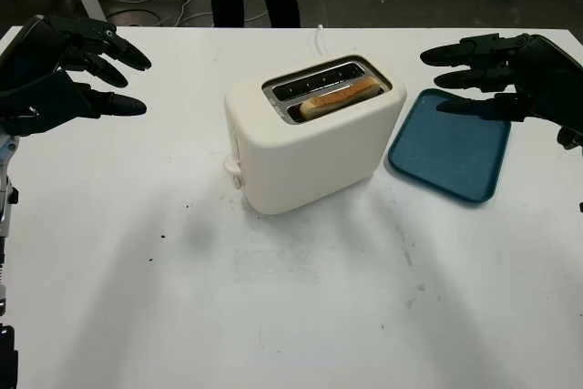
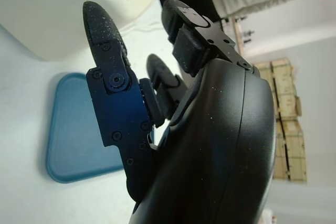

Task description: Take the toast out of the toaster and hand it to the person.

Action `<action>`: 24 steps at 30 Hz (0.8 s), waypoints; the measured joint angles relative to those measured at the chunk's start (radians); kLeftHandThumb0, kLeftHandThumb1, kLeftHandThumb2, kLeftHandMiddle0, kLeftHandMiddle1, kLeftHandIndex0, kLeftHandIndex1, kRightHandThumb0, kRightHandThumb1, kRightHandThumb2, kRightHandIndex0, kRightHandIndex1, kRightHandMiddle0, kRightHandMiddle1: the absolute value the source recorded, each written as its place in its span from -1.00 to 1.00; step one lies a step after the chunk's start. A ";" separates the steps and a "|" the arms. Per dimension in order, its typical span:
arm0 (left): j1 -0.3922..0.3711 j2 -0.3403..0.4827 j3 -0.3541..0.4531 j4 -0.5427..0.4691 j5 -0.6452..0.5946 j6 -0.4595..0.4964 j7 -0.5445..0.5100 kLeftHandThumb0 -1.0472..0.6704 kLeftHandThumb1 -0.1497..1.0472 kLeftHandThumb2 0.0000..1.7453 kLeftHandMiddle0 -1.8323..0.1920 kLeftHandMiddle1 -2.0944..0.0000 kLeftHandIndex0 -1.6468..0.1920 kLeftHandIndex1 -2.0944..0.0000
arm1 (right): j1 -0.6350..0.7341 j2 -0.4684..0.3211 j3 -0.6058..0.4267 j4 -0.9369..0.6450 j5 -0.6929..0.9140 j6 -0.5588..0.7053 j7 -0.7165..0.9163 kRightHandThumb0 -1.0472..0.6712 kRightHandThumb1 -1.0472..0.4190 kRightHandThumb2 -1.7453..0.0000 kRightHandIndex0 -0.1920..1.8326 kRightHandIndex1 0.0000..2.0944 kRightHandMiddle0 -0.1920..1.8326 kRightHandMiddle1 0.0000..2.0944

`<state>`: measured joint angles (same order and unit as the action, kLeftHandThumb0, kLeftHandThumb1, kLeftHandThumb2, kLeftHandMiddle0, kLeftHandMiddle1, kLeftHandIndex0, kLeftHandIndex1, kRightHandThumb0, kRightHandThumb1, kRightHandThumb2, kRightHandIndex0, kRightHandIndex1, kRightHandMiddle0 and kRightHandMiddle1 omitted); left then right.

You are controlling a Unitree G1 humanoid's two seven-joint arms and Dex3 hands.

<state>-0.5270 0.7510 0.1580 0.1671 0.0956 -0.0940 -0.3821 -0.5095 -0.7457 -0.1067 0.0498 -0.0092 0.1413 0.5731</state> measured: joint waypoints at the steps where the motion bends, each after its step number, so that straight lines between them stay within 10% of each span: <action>1: 0.001 -0.003 0.001 0.000 -0.003 0.002 0.000 -1.00 0.35 -1.00 0.03 0.23 -0.11 0.40 | 0.000 0.004 -0.002 0.007 0.002 -0.010 -0.002 -0.48 -0.69 1.00 -0.12 -0.96 -0.15 -0.99; 24: 0.020 -0.030 0.015 0.008 -0.013 -0.013 0.003 -1.00 0.29 -1.00 0.04 0.21 -0.11 0.37 | 0.021 0.030 -0.018 0.021 0.036 -0.012 -0.014 -0.51 -0.68 1.00 -0.14 -0.97 -0.15 -0.99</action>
<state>-0.5074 0.7213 0.1729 0.1748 0.0823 -0.1065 -0.3792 -0.4882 -0.7155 -0.1246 0.0712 0.0266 0.1290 0.5589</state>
